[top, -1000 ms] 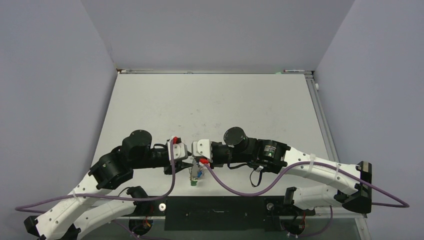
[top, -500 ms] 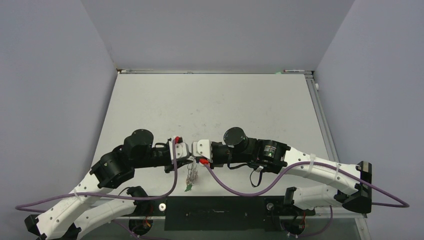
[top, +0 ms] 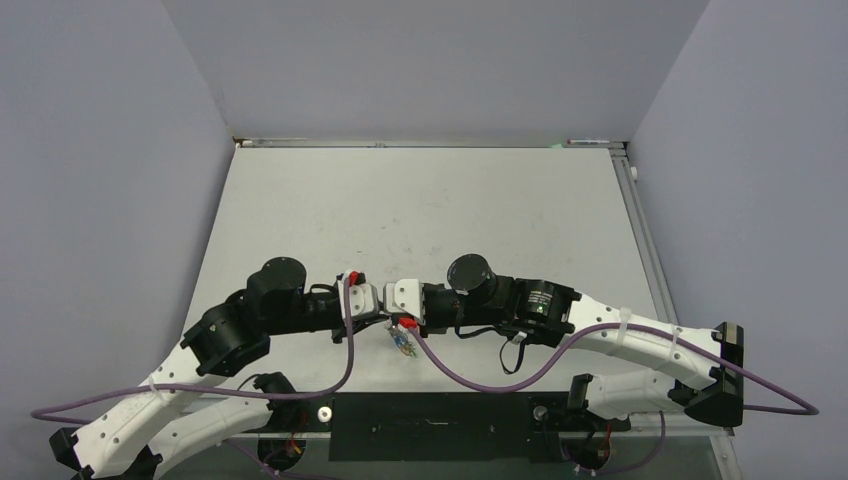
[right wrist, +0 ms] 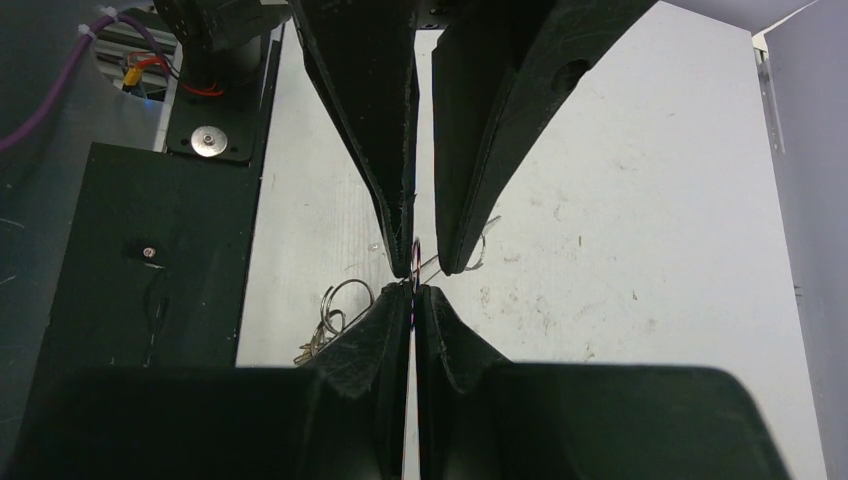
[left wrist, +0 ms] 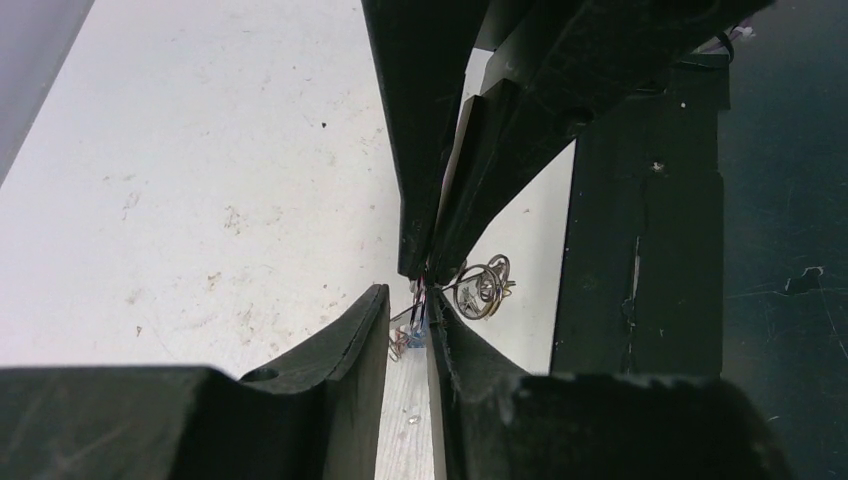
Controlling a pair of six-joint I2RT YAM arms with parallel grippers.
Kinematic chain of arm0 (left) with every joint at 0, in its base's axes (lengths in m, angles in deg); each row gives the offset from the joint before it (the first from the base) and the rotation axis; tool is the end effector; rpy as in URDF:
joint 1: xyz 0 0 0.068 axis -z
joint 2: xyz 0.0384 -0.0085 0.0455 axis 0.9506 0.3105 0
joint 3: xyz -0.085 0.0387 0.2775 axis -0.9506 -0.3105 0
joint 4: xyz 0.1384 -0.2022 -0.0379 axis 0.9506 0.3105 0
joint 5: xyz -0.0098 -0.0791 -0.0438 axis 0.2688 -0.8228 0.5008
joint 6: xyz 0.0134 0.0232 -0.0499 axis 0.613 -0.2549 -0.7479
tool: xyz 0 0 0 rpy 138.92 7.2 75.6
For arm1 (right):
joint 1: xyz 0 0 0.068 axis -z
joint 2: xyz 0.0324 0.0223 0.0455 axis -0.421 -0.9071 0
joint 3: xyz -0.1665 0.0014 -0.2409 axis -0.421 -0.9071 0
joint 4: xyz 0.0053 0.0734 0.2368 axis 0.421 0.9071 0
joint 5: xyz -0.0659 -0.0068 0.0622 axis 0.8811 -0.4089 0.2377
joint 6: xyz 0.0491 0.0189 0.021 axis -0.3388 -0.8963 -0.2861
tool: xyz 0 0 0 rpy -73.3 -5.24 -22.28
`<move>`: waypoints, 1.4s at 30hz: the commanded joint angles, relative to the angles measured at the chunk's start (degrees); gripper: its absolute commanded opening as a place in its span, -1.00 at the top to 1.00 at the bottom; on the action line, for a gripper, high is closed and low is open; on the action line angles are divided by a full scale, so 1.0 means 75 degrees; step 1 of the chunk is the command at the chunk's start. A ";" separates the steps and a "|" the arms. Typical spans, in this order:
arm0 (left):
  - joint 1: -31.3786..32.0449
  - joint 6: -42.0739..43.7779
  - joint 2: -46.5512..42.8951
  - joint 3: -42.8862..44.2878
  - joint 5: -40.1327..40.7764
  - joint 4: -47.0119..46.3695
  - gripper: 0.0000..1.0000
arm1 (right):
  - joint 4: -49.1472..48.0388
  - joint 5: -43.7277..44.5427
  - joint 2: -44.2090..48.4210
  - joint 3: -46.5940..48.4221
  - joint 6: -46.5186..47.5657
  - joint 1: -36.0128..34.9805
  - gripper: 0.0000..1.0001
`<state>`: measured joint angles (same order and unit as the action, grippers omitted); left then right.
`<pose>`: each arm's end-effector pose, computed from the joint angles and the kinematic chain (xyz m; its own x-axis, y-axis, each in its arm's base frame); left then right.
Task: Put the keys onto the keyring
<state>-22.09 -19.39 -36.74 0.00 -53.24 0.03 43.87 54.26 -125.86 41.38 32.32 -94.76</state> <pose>0.0630 -0.0987 0.3648 0.0585 0.3879 -0.9198 0.9672 0.2060 0.1484 0.0737 0.2373 0.3798 0.2620 -0.3801 -0.8871 -0.9651 -0.1059 -0.2396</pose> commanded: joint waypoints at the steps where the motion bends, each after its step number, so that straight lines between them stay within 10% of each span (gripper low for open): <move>1: 0.0034 0.0096 0.0042 0.0051 -0.0039 -0.0406 0.66 | -0.0411 -0.0085 0.0107 0.0381 0.0054 -0.0095 0.90; 16: 0.0164 0.0328 0.0032 -0.0134 0.0359 -0.0238 0.24 | -0.0414 -0.0105 0.0099 0.0393 0.0065 -0.0098 0.90; 25: 0.0182 0.0318 0.0028 -0.0207 0.0378 -0.0473 1.00 | -0.0461 -0.0216 0.0091 0.0387 0.0065 -0.0102 0.90; 30: 0.0181 0.0229 -0.0344 -0.0487 0.0406 -0.1076 1.00 | -0.0838 -0.0159 0.0381 0.0179 -0.0067 -0.0106 0.87; 35: 0.0153 0.0056 -0.0941 -0.0993 0.0622 -0.2030 1.00 | -0.1495 0.0149 0.0993 -0.0341 -0.0351 -0.0013 0.12; 42: -0.0130 -0.0298 -0.1750 -0.2016 0.0219 -0.3610 1.00 | -0.2508 -0.0517 0.2012 -0.1123 -0.0911 0.0607 -0.09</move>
<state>-21.56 -19.30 -46.79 -12.20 -49.83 -13.21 33.11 54.43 -113.89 34.84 28.86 -92.84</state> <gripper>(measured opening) 0.007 0.539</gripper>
